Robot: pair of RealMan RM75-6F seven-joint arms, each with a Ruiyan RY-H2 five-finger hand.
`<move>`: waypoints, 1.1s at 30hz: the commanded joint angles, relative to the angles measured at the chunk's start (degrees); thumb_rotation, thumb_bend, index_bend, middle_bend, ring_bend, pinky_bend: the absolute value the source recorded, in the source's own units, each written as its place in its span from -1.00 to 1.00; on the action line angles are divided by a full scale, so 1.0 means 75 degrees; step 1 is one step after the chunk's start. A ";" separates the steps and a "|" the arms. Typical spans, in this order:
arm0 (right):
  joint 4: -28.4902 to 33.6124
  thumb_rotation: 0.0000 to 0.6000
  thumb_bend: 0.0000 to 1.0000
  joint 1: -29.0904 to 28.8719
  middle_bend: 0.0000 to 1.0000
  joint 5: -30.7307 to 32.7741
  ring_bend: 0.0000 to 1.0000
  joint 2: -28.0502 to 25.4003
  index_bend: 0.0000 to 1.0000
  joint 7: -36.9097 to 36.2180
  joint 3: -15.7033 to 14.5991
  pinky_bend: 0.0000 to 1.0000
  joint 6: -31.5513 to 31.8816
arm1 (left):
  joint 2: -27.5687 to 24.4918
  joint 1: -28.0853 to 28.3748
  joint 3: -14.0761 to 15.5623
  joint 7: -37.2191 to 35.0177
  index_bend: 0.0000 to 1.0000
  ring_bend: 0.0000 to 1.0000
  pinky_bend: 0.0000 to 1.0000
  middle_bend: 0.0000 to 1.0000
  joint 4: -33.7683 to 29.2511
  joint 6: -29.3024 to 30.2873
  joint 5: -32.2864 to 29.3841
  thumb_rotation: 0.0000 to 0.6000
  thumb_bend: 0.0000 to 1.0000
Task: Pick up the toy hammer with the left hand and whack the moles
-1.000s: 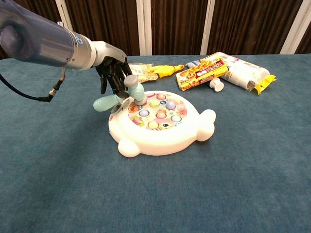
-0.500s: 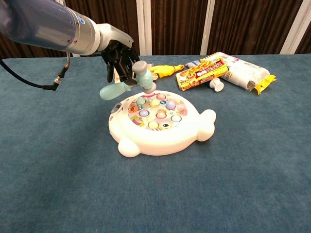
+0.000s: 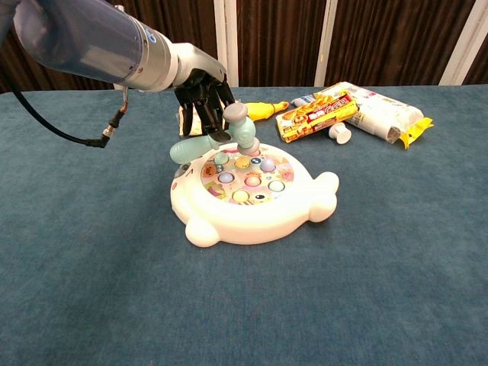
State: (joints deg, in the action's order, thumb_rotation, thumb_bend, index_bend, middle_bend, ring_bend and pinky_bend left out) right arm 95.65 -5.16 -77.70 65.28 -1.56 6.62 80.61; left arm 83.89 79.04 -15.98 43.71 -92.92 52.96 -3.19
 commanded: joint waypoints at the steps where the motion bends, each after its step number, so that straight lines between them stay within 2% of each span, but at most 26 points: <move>1: 0.0003 1.00 -0.50 -0.0001 -1.00 -0.0006 -1.00 -0.0003 -1.00 0.0001 -0.0002 -1.00 0.0001 | 0.0064 0.0070 0.0046 0.0091 0.22 -0.19 0.04 0.12 0.0031 0.0106 -0.0079 1.00 0.29; 33: 0.0032 1.00 -0.50 -0.0011 -1.00 0.0042 -1.00 -0.0015 -1.00 -0.0035 0.0002 -1.00 -0.0042 | 0.0555 0.0111 0.0170 0.0384 0.23 -0.19 0.04 0.12 0.0534 0.0038 -0.0333 1.00 0.31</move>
State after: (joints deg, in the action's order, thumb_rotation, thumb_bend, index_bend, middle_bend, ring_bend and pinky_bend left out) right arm 95.89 -5.24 -77.38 65.16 -1.82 6.64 80.29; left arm 88.04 79.87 -14.71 46.58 -88.92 53.25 -5.69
